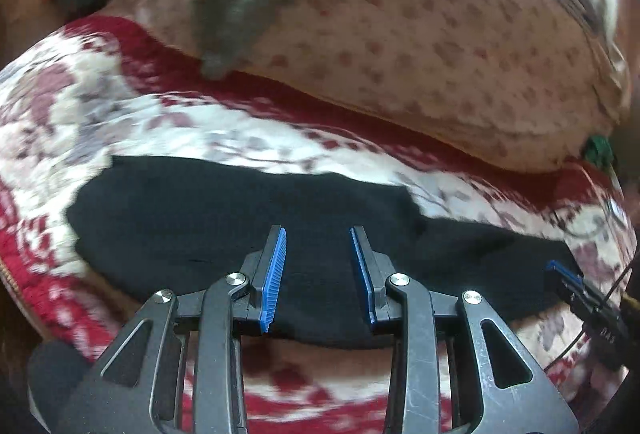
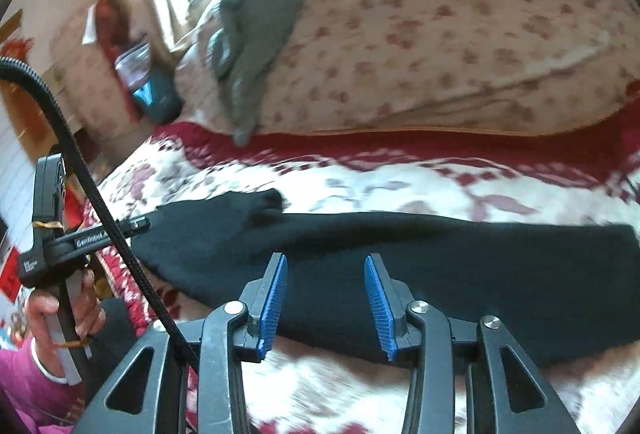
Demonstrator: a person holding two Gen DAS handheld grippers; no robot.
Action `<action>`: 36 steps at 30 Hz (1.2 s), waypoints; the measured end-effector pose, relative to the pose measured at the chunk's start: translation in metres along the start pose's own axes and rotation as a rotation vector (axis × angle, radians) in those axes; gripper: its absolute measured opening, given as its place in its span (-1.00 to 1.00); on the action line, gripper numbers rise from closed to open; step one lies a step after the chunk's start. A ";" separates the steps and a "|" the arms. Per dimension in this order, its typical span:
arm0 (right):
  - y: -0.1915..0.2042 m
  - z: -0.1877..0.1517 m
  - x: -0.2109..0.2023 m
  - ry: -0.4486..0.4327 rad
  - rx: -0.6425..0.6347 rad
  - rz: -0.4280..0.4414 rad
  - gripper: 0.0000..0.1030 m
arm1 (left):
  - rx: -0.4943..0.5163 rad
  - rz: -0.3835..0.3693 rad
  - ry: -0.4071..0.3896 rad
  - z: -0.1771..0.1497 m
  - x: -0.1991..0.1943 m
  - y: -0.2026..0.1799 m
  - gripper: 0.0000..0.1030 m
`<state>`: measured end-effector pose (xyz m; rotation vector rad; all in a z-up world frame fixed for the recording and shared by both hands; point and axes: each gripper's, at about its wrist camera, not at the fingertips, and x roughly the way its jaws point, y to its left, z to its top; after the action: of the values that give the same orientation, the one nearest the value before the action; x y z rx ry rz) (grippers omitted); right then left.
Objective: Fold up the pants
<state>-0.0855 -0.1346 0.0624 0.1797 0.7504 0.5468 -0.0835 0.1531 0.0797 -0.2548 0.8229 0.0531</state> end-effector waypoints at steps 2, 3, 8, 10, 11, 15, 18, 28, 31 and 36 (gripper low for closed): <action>-0.014 -0.002 -0.010 -0.015 0.033 -0.021 -0.14 | 0.039 -0.017 0.013 0.000 0.008 -0.024 -0.40; -0.021 -0.004 -0.015 -0.021 0.050 -0.030 -0.14 | 0.052 -0.025 0.019 -0.002 0.010 -0.031 -0.40; -0.054 -0.013 -0.040 -0.045 0.105 -0.101 0.00 | 0.126 -0.075 0.045 -0.005 0.025 -0.077 -0.40; -0.067 -0.016 -0.050 -0.051 0.128 -0.124 0.00 | 0.154 -0.089 0.055 -0.007 0.032 -0.095 -0.40; -0.072 -0.018 -0.054 -0.053 0.140 -0.136 0.00 | 0.164 -0.096 0.062 -0.009 0.035 -0.103 -0.40; -0.097 -0.025 -0.069 -0.053 0.198 -0.174 0.00 | 0.198 -0.121 0.090 -0.015 0.047 -0.132 -0.40; -0.110 -0.031 -0.078 -0.054 0.225 -0.191 0.00 | 0.221 -0.133 0.100 -0.017 0.053 -0.147 -0.40; -0.139 -0.045 -0.085 -0.030 0.323 -0.175 0.00 | 0.288 -0.159 0.120 -0.014 0.072 -0.186 -0.40; -0.145 -0.048 -0.084 -0.024 0.339 -0.174 0.00 | 0.311 -0.157 0.123 -0.014 0.078 -0.196 -0.40; -0.158 -0.053 -0.080 -0.001 0.387 -0.152 0.02 | 0.345 -0.159 0.136 -0.012 0.090 -0.212 -0.40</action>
<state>-0.1061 -0.3126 0.0177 0.4775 0.8571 0.2523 -0.0001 -0.0601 0.0495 0.0029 0.9287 -0.2559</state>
